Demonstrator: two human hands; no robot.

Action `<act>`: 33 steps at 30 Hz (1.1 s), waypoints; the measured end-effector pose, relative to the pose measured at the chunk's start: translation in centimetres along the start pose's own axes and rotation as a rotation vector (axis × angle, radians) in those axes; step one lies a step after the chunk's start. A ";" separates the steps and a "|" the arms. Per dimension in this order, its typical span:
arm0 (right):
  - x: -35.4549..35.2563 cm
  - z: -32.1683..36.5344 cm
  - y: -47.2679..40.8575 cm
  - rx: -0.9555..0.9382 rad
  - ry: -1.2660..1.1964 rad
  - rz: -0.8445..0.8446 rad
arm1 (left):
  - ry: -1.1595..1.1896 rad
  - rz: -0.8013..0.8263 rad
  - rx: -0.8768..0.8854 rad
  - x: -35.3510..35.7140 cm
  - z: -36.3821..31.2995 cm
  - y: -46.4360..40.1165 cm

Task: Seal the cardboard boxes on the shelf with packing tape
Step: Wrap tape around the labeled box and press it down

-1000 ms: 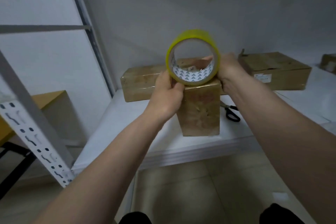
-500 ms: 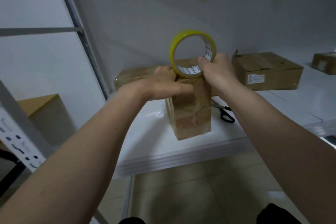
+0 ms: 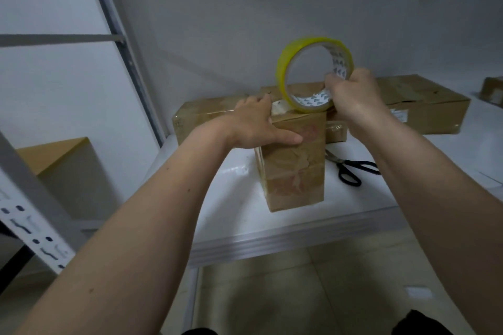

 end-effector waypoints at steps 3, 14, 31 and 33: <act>-0.8 -0.2 0.0 0.060 -0.194 0.014 | -0.002 0.028 -0.016 -0.2 0.2 0.0; -2.7 -1.0 0.1 0.130 -0.408 0.096 | 0.000 0.022 -0.034 -0.1 -0.3 0.3; -5.0 -6.9 -0.5 0.306 -0.324 0.083 | -0.010 0.023 -0.020 -0.1 0.2 0.5; -4.5 -7.7 -0.1 0.360 -0.358 0.106 | -0.001 0.011 -0.013 -0.1 0.0 0.5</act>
Point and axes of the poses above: each hand's wrist, its own y-axis away from the middle knuckle, its own x-axis out of the palm, z = x × y, the point moved 1 cm from there along -y, towards the middle knuckle, and after that the axes turned 15 degrees about z, right-handed, at the moved point
